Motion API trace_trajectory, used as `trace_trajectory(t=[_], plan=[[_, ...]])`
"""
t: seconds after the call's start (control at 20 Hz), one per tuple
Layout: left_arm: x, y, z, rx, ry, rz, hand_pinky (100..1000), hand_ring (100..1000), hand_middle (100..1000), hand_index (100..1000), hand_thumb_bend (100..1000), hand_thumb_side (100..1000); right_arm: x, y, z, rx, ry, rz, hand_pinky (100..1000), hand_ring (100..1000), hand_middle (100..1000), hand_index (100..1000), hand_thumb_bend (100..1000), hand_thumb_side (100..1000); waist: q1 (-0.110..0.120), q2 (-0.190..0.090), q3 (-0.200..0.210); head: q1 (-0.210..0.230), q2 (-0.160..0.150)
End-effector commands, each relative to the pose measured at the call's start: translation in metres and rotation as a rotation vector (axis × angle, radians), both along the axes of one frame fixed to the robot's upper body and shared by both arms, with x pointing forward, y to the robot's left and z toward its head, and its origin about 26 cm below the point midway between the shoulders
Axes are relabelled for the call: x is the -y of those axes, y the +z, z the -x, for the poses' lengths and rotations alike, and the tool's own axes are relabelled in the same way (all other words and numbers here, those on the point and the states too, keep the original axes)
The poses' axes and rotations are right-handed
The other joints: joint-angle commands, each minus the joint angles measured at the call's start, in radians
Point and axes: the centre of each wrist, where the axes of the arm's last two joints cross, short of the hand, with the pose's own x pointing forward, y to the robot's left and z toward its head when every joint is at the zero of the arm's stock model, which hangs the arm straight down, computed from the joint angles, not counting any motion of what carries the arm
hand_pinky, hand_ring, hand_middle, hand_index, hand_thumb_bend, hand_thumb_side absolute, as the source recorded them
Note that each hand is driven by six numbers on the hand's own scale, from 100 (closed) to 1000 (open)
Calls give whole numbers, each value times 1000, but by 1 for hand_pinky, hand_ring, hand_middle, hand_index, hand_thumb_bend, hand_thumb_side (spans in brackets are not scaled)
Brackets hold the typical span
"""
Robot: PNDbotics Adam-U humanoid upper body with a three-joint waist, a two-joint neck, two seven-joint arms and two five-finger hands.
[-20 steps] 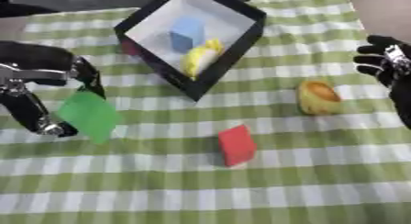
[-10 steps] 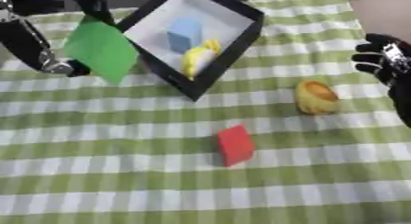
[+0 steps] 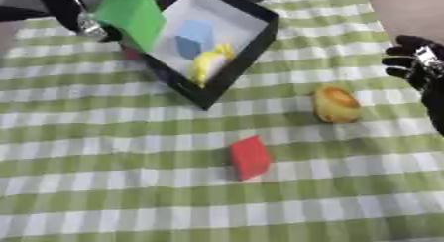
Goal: Pick up objects on the table and place them in the box.
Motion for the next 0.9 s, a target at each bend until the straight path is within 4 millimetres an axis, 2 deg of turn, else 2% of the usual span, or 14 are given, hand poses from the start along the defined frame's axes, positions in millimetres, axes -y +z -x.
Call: trace_trajectory(t=[0.05,0.3,0.6,0.9], plan=[[-3,8,-14,62,51,27,788,733,635,684,225,100,-2,15,0,46,21,11,830,773,711,822,100,686,-5,-4,-9,17,-23],[-4,-8,-34,92,117,47,788,734,639,687,232,100,-6,19,-2,59,38,5,830,773,711,823,100,686,-3,12,-29,34,-42],[-5,-31,-48,90,165,24,790,736,644,688,260,100,-11,25,-3,77,57,-2,830,773,711,822,100,683,-5,21,-46,50,-59],[-11,-52,-56,67,195,16,801,748,672,717,335,100,-12,26,-4,80,61,-7,830,773,711,822,100,684,-3,27,-54,52,-64]])
